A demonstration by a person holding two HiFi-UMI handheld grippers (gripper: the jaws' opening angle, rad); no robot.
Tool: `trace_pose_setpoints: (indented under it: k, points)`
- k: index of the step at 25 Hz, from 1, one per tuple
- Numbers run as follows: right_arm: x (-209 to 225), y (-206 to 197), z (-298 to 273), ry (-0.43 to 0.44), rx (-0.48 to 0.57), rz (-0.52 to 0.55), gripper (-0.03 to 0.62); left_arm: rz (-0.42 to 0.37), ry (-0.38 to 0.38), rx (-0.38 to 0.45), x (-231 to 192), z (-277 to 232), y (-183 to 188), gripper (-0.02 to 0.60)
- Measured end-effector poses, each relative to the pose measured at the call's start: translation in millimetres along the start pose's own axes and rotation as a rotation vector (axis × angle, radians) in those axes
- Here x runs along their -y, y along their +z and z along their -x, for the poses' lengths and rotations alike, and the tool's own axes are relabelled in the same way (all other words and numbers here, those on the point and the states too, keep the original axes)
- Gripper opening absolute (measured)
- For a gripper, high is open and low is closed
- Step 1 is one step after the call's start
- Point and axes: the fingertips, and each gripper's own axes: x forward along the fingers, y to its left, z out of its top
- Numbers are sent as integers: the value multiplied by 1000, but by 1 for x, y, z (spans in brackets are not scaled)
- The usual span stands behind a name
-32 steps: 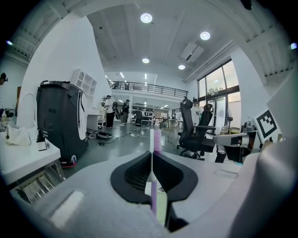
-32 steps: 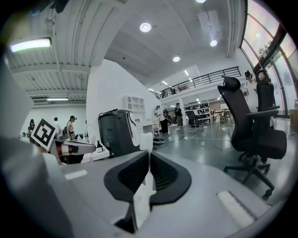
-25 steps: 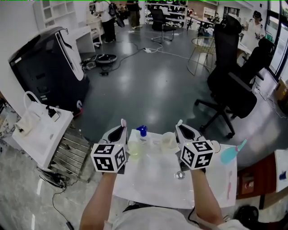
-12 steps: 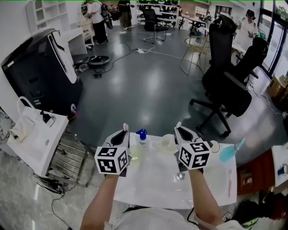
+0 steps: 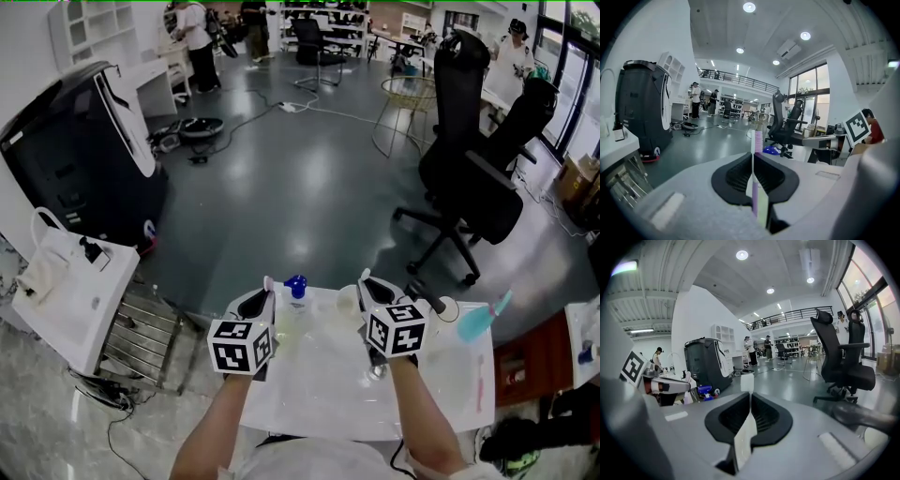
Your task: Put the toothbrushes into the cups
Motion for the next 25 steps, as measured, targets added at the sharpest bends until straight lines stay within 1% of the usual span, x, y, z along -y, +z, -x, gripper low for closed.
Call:
trace_pose_setpoints:
  k: [7,12,25]
  points:
    - [1,-21,-9,0,-60,6,15,9,-4,-35,0,-5,-16,15]
    - [3,-31,-10,-9,-85,1,15,16,-5,-48,1,-4,-24,17]
    - [4,-35,-15,-26,-88,4,17,14,11,-73,-4,-4,-35,20]
